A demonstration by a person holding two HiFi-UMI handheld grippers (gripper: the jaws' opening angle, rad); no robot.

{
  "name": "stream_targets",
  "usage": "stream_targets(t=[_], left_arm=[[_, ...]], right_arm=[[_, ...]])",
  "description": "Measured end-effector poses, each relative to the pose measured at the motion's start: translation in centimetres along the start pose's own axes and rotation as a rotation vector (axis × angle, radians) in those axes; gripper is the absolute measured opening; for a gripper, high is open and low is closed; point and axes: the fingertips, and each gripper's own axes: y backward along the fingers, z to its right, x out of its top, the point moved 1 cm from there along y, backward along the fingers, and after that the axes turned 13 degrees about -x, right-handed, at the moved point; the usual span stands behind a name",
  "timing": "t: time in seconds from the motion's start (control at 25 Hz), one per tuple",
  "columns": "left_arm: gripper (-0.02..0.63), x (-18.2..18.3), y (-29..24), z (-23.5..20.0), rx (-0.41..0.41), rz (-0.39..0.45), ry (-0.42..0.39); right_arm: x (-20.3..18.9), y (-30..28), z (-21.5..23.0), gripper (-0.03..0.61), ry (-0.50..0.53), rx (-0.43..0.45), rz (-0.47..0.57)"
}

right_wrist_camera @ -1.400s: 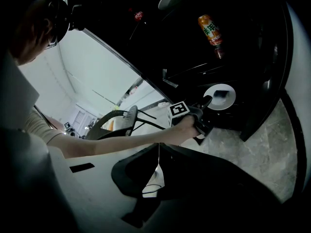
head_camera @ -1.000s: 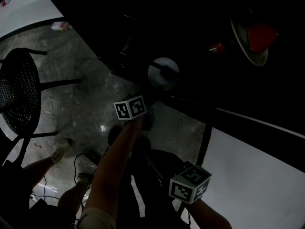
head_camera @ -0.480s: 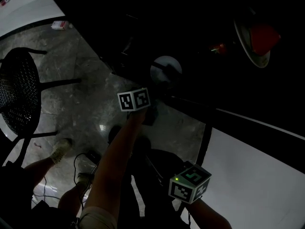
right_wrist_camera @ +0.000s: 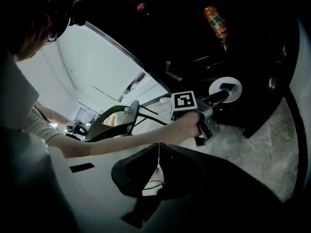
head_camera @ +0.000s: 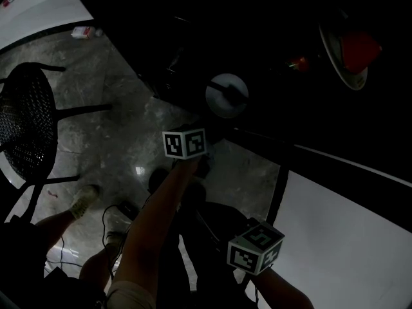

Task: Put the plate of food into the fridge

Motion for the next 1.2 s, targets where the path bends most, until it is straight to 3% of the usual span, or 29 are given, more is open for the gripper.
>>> stream_targets(t=[0.56, 1.2], left_arm=[[0.290, 0.6, 0.1, 0.0, 0.017, 0.013, -0.019], [0.290, 1.7, -1.8, -1.7, 0.040, 0.021, 0.027]], right_arm=[[0.1, -0.1, 0.4, 0.021, -0.018, -0.002, 0.002], [0.1, 0.0, 1.4, 0.021, -0.021, -0.026, -0.004]])
